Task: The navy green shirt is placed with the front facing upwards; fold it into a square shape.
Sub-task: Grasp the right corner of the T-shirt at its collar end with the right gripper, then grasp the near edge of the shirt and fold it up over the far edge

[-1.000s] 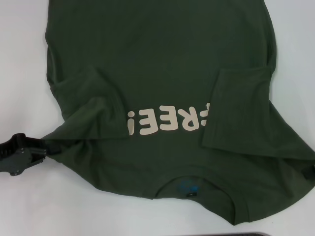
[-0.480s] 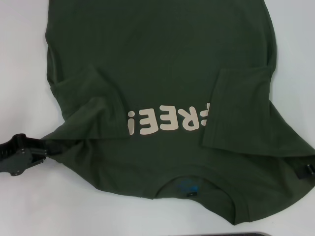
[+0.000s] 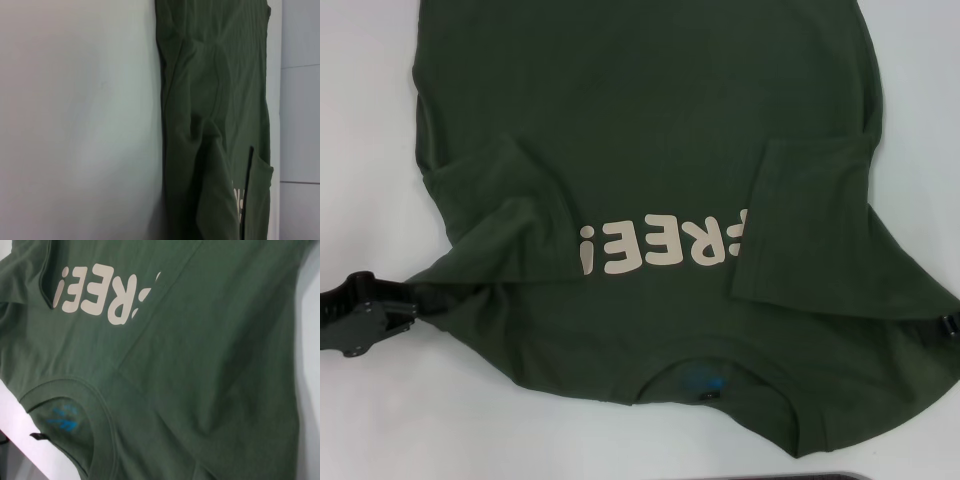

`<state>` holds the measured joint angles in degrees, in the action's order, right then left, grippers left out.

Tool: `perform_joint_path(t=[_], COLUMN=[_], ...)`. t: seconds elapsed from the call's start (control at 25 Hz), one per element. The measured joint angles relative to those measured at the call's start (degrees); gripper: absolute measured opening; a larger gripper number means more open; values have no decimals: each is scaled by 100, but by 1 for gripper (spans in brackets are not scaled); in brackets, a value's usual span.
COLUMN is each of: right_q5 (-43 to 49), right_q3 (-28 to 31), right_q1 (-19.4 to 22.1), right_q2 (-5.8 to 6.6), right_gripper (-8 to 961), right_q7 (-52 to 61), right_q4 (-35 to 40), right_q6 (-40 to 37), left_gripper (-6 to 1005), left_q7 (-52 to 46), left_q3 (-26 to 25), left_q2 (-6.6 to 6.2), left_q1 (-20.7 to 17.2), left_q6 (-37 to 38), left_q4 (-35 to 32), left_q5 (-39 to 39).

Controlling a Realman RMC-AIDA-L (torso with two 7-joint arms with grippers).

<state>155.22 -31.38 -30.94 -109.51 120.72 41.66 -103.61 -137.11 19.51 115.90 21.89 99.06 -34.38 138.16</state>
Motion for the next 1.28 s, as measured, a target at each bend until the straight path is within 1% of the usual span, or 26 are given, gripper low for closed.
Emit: perform_joint_path(t=[0.24,0.44,0.76,0.88,1.04,1.16,1.28], right_q5=[28,25,34,46,49,53,141], right_q3=[-89,-53,-49,-64,-82,-93,-129], right_q1=[-3,18,28,28,63,97,111], right_q2=[-61,-67,-12,43,106,111,106], right_gripper=[745,488,164,45,30,19,12], right_q7=[-45,14,81,118,225,274,297], right_q4=[-19,43,62,83,296,475,521], right_q6=[-6,19,-1,-8,-115,-213,-255], left_gripper=[104,106,110,112,114,116,117], left_q7=[0,0,0,0,-26,-39,-45], left_q3=[0,0,15,111,528,723,765], left_q2=[2,3,-3,-36,-143,-151,-142], left_q1=[26,26,19,29,36,26,32], left_q6=[23,31,105,191,373,457,478], left_q4=[14,23,15,-4,-16,-34,-48], left_q5=[-10,-24,-61,-38,-6,125,384])
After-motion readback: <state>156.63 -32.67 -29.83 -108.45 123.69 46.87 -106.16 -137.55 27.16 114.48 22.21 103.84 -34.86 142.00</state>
